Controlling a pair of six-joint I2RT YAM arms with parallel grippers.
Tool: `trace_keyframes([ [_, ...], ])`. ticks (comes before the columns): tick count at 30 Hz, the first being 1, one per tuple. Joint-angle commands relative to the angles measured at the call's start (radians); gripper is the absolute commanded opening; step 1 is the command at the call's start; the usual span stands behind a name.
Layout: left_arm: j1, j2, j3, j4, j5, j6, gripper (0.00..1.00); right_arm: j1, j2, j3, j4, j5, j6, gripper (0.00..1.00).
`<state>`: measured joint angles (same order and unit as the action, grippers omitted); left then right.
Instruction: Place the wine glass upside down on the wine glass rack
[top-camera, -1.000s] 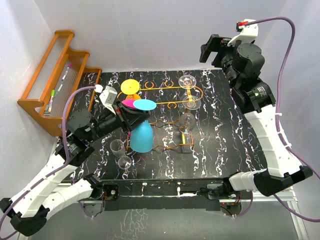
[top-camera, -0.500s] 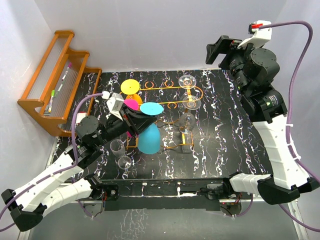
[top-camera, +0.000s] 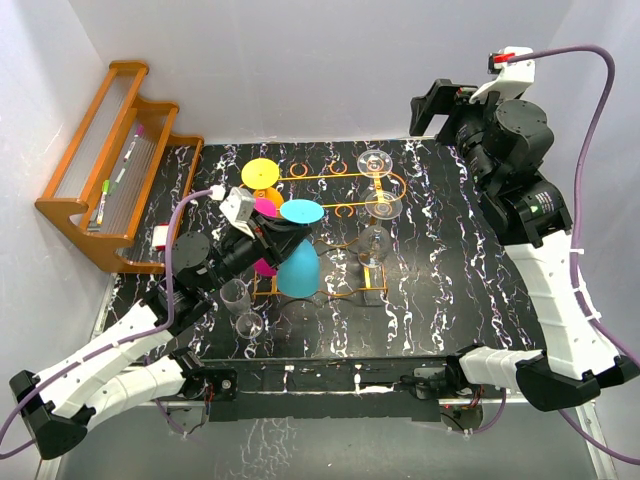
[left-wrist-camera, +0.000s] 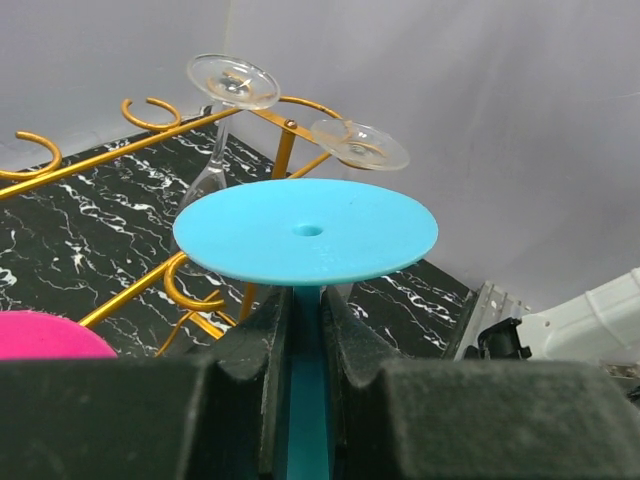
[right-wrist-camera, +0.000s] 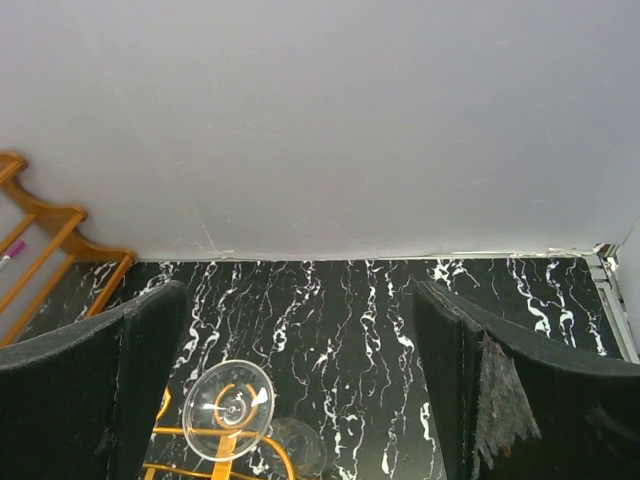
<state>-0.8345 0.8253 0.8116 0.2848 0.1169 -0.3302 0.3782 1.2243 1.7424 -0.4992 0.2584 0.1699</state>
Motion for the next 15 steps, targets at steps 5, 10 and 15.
trace_keyframes([
  [5, 0.003, 0.012, -0.026, 0.037, -0.051, 0.042, 0.0, -0.003, -0.026, -0.004, 0.036, -0.009, -0.026, 0.98],
  [10, 0.013, 0.022, -0.031, 0.035, -0.064, 0.041, 0.0, -0.003, -0.038, -0.013, 0.037, -0.013, -0.031, 0.98],
  [15, 0.041, 0.024, -0.043, 0.053, -0.068, 0.011, 0.0, -0.003, -0.047, -0.019, 0.037, -0.015, -0.04, 0.98],
])
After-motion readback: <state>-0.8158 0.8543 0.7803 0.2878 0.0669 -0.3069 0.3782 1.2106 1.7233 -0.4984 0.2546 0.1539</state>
